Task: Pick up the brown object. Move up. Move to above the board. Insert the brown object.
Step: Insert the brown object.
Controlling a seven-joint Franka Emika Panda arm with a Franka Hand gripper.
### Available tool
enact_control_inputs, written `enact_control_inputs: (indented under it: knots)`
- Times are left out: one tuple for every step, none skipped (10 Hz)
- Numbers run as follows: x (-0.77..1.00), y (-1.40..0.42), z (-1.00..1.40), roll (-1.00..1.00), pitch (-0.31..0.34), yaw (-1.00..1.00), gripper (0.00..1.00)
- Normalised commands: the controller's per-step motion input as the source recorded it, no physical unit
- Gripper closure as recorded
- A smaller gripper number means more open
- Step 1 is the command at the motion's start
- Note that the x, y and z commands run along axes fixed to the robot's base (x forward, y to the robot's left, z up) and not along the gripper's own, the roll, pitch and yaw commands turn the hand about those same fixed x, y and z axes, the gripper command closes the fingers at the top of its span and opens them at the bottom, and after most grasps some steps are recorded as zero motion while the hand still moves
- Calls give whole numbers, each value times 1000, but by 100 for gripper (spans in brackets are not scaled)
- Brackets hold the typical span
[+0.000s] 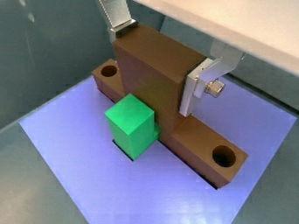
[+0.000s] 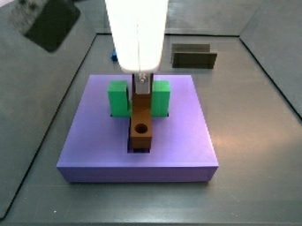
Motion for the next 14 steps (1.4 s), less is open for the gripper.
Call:
enact_control_inputs:
  knots:
    - [0,-80,-300,76,-29,117,100]
    - [131,-177,-254,0,-46,26,100]
    - [89,-209,-186,0,-39,0,100]
    - [43,-166,-180,0,-29,0,100]
    - [0,-83,-189,0,-16,0,100]
    - [74,0,-171,0,0,-149,100]
    - [100,17,-166,0,0,-291,100]
    - [126,0,-154,0,0,-337,100]
    - [180,0,-160,0,0,-360,100]
    - [163,0,-129,0,3,-351,100]
    - [137,0,-109,0,4,-294,100]
    - [123,0,-86,0,0,-114,100]
    - [211,0,-129,0,0,-3,100]
    - [74,54,-74,0,0,0,100]
